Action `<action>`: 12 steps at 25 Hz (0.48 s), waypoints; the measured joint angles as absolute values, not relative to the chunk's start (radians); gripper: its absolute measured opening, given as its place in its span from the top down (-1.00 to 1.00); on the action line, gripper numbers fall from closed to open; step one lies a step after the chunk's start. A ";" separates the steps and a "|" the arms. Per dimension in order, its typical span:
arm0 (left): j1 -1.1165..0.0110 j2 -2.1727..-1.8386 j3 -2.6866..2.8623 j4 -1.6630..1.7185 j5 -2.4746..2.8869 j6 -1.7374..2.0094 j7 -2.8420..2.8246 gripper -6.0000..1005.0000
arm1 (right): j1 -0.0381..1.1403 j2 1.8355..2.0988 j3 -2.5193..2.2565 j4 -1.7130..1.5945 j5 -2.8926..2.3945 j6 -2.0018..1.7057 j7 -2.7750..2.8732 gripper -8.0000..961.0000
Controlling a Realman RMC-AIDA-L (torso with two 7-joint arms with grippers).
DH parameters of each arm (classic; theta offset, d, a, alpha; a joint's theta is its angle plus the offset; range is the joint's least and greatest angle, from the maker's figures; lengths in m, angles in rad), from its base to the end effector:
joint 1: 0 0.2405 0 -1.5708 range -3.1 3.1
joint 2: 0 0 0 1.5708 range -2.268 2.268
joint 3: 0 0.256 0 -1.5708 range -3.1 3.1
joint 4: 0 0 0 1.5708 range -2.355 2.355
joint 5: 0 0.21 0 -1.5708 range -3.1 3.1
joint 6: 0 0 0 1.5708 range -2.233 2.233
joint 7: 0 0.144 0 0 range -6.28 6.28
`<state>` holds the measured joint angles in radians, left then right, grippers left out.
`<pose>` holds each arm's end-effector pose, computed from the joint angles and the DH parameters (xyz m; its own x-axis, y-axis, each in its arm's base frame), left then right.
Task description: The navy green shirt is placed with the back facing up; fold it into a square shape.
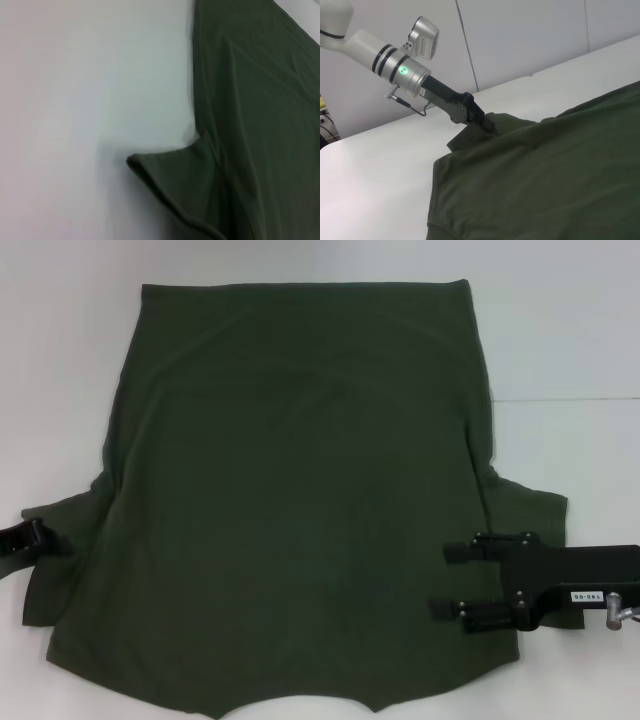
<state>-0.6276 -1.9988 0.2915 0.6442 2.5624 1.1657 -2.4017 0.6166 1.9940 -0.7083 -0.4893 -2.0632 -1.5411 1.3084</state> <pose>-0.3578 0.3707 0.0616 0.0008 0.7973 0.6036 0.9831 0.1098 -0.1462 0.2666 0.3395 -0.0025 0.8472 -0.3301 -0.4163 -0.4040 -0.9092 -0.1012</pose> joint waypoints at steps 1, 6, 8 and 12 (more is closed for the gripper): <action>-0.628 -1.999 0.291 0.644 2.563 1.166 -2.402 0.98 | 0.617 1.994 -0.708 -0.489 -2.063 -1.541 1.308 -0.88; -0.637 -1.992 0.288 0.647 2.565 1.167 -2.404 0.97 | 0.617 1.994 -0.709 -0.489 -2.063 -1.532 1.309 -0.88; -0.646 -1.982 0.282 0.654 2.572 1.171 -2.410 0.97 | 0.617 1.994 -0.709 -0.489 -2.063 -1.527 1.309 -0.88; -0.677 -1.957 0.279 0.688 2.629 1.186 -2.450 0.97 | 0.617 1.994 -0.710 -0.489 -2.063 -1.526 1.309 -0.88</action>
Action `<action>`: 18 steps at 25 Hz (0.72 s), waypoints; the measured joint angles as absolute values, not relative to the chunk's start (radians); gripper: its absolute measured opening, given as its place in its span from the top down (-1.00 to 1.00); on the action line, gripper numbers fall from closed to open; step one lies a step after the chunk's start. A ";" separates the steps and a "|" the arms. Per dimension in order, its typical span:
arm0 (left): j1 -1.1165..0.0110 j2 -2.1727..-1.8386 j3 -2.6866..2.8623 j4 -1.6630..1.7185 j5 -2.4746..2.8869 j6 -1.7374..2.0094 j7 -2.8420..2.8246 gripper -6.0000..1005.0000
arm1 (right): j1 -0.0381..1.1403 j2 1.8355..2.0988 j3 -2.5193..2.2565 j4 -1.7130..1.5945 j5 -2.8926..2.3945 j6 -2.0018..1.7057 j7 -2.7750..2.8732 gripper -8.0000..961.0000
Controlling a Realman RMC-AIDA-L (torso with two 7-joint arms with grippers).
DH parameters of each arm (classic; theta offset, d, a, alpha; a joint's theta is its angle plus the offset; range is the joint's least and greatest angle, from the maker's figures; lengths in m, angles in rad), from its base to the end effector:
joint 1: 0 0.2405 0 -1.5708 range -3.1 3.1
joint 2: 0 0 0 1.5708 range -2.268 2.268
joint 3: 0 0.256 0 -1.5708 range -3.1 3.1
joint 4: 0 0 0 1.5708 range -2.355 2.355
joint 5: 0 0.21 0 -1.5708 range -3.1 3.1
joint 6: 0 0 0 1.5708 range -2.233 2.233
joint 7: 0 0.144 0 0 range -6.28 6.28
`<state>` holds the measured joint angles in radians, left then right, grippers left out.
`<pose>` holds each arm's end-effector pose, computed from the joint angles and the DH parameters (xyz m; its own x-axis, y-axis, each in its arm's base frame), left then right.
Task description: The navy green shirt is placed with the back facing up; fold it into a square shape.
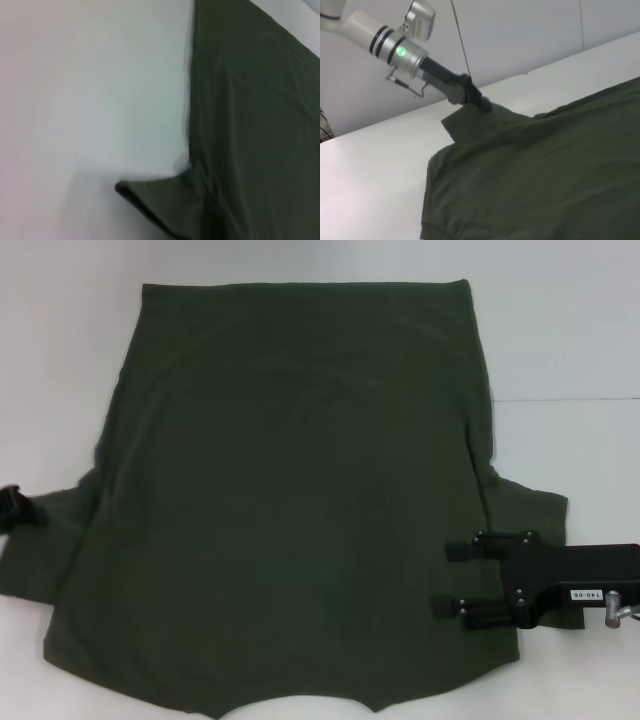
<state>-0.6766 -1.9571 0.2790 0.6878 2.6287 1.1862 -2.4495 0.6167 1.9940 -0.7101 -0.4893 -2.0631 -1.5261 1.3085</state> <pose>-0.3494 0.3888 0.0919 0.0458 0.7882 0.6137 0.9729 0.1042 -0.2064 0.2679 0.3411 -0.0027 0.8491 -0.3310 -0.4116 -0.4081 -0.9058 -0.1135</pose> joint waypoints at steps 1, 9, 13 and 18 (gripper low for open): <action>-0.687 -1.948 0.279 0.700 2.648 1.195 -2.461 0.97 | 0.617 1.994 -0.710 -0.489 -2.063 -1.526 1.309 -0.88; -0.777 -1.881 0.268 0.773 2.746 1.312 -2.525 0.97 | 0.614 1.994 -0.710 -0.489 -2.063 -1.526 1.309 -0.88; -0.831 -1.857 0.282 0.781 2.790 1.358 -2.558 0.96 | 0.613 1.994 -0.710 -0.489 -2.063 -1.526 1.309 -0.88; -0.888 -1.839 0.338 0.776 2.837 1.373 -2.625 0.96 | 0.612 1.994 -0.710 -0.489 -2.063 -1.526 1.308 -0.88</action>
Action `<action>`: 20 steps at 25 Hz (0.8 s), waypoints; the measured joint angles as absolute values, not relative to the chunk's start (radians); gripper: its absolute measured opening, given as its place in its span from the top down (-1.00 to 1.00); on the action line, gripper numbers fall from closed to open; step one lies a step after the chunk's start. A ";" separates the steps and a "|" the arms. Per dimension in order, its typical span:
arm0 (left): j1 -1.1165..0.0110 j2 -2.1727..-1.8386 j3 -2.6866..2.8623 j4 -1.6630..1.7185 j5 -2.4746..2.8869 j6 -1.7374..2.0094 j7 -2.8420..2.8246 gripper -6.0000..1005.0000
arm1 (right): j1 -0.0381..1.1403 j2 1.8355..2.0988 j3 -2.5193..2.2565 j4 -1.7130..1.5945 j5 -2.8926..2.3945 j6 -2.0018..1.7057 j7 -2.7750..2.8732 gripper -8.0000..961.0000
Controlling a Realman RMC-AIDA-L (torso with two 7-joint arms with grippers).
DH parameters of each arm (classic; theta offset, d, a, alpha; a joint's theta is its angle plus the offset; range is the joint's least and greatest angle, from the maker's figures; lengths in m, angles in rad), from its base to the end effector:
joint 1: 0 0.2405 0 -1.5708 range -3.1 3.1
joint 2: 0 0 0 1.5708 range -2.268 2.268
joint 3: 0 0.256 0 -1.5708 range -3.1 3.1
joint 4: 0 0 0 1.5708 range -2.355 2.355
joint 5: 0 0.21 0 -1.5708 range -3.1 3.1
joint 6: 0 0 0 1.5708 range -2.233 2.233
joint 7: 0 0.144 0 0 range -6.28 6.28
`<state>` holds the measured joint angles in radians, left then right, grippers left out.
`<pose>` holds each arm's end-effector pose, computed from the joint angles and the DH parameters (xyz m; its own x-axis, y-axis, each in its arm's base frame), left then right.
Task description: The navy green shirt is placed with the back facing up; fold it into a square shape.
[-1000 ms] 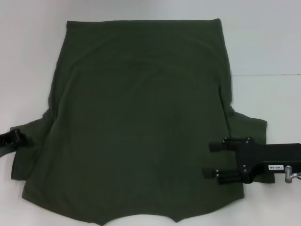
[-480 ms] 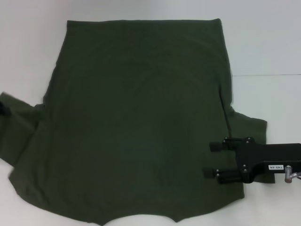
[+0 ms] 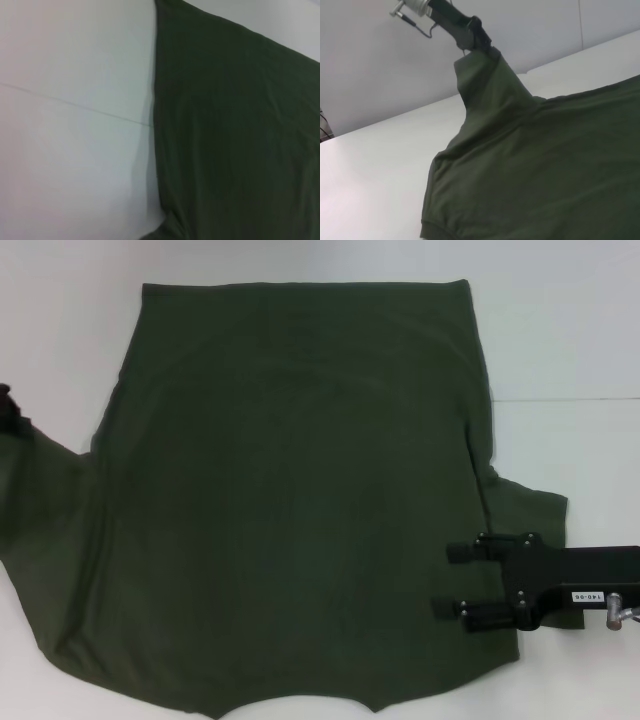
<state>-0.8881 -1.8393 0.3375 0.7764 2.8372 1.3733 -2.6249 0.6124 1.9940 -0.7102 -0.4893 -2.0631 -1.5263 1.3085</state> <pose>-0.2762 0.4401 0.1534 0.1745 0.8438 0.5075 0.9363 0.0174 -0.3509 0.2693 0.3399 -0.0027 0.8477 -0.3346 -0.4116 -0.4119 -0.9042 -0.1133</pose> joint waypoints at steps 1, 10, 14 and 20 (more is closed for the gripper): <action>-0.894 -1.840 0.356 0.772 2.837 1.373 -2.642 0.96 | 0.612 1.994 -0.710 -0.489 -2.063 -1.526 1.308 -0.88; -0.950 -1.875 0.415 0.660 2.822 1.293 -2.756 0.95 | 0.613 1.997 -0.710 -0.489 -2.063 -1.526 1.300 -0.88; -0.966 -1.893 0.417 0.599 2.818 1.221 -2.785 0.95 | 0.614 1.997 -0.710 -0.489 -2.063 -1.526 1.300 -0.88; -0.980 -1.928 0.420 0.515 2.818 1.104 -2.795 0.95 | 0.615 1.997 -0.710 -0.489 -2.063 -1.525 1.299 -0.88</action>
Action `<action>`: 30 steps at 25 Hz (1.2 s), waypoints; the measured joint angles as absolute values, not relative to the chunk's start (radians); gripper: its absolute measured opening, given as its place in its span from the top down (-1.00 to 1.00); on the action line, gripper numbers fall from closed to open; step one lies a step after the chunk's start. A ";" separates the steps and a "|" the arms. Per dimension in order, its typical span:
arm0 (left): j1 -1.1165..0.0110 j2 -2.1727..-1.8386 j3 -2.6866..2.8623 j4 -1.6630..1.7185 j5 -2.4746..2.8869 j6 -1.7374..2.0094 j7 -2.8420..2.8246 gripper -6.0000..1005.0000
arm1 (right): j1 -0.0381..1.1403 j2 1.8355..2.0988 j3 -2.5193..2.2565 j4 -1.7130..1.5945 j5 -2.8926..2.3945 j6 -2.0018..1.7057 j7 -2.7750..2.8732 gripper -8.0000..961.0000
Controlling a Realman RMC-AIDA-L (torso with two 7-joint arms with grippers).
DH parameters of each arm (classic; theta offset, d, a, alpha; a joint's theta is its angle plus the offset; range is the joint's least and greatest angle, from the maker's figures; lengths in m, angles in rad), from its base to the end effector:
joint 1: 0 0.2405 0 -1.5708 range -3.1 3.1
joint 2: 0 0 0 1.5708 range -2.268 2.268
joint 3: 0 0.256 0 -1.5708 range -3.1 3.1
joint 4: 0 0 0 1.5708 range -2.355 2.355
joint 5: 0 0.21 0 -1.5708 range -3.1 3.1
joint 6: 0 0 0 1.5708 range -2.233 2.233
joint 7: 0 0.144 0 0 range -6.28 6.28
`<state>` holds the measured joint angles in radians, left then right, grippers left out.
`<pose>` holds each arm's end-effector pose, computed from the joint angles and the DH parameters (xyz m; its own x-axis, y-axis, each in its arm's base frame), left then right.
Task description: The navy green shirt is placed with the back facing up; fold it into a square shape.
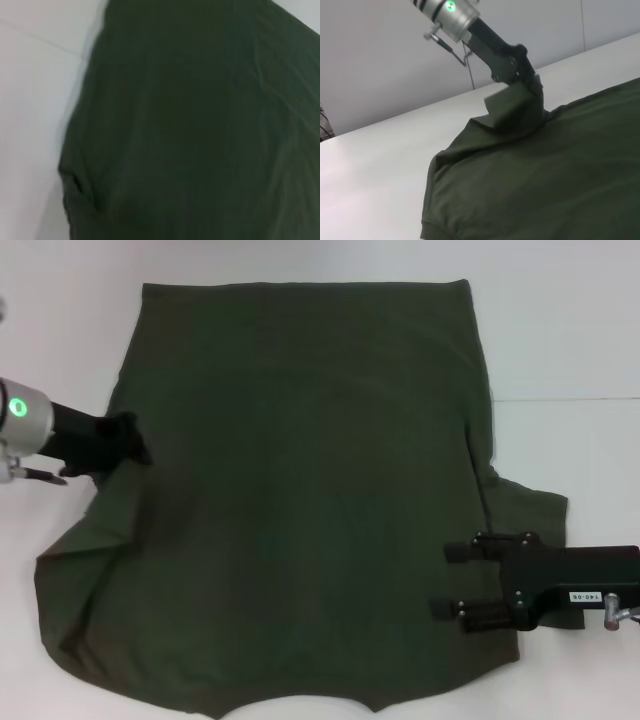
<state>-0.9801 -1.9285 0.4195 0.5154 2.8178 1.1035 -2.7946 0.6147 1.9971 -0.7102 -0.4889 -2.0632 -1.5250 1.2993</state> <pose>-0.2507 0.4624 0.0557 0.0446 0.8683 0.4941 0.9628 0.0946 -0.2531 0.2681 0.3402 -0.0041 0.8512 -0.3255 -0.4118 -0.4029 -0.9079 -0.1152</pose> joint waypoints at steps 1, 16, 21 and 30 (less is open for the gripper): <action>-0.983 -1.934 0.420 0.505 2.818 1.085 -2.795 0.95 | 0.614 1.997 -0.710 -0.489 -2.063 -1.525 1.299 -0.88; -1.000 -2.016 0.420 0.466 2.778 0.906 -2.780 0.63 | 0.611 1.998 -0.710 -0.488 -2.063 -1.525 1.298 -0.88; -0.996 -2.021 0.424 0.459 2.754 0.884 -2.768 0.41 | 0.614 1.999 -0.710 -0.488 -2.068 -1.525 1.302 -0.88; -1.020 -2.086 0.573 0.516 2.748 0.829 -2.663 -0.41 | 0.620 2.004 -0.710 -0.488 -2.084 -1.509 1.306 -0.88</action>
